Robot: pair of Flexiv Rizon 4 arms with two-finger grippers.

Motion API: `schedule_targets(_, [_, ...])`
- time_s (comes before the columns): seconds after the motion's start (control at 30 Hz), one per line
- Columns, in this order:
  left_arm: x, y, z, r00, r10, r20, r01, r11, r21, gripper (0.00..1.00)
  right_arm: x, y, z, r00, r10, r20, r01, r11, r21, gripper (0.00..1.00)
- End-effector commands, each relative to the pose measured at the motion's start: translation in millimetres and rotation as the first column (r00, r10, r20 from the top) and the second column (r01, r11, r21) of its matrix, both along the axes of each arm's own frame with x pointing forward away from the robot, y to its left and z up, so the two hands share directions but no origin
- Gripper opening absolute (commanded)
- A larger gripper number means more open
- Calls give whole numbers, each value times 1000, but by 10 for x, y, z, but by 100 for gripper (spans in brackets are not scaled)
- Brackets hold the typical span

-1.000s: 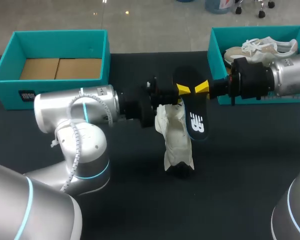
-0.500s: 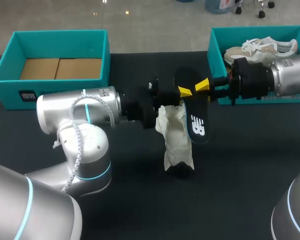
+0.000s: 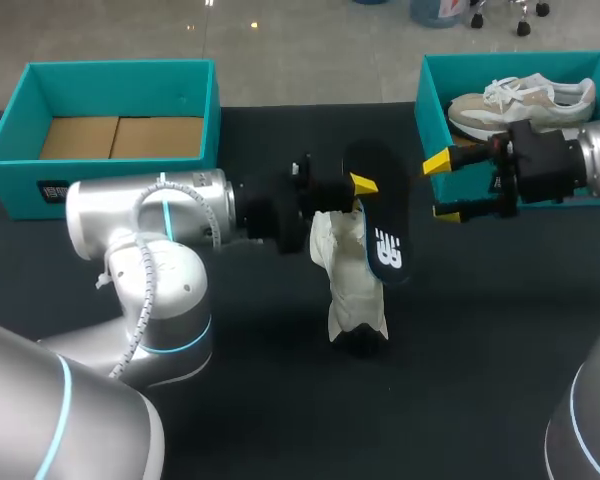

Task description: Take the shoe out of the shoebox, open the shoe tongue, remove and reinsert the insole, then place the shoe into the shoebox

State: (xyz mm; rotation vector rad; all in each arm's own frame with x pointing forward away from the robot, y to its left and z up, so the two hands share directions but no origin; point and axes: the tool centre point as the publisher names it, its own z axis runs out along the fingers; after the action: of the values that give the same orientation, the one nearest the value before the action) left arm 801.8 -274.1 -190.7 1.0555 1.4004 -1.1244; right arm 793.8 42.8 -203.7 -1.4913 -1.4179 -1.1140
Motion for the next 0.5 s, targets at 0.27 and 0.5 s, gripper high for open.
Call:
schedule_targets(0.27, [-6, 6, 9, 1000, 0, 0, 0, 1000, 3, 0, -141, -219, 22, 1000, -7, 20, 9, 995, -104, 100])
schedule_targets(0.5, [-6, 6, 9, 1000, 0, 0, 0, 1000, 3, 0, -141, -219, 22, 1000, -7, 20, 9, 995, -104, 100])
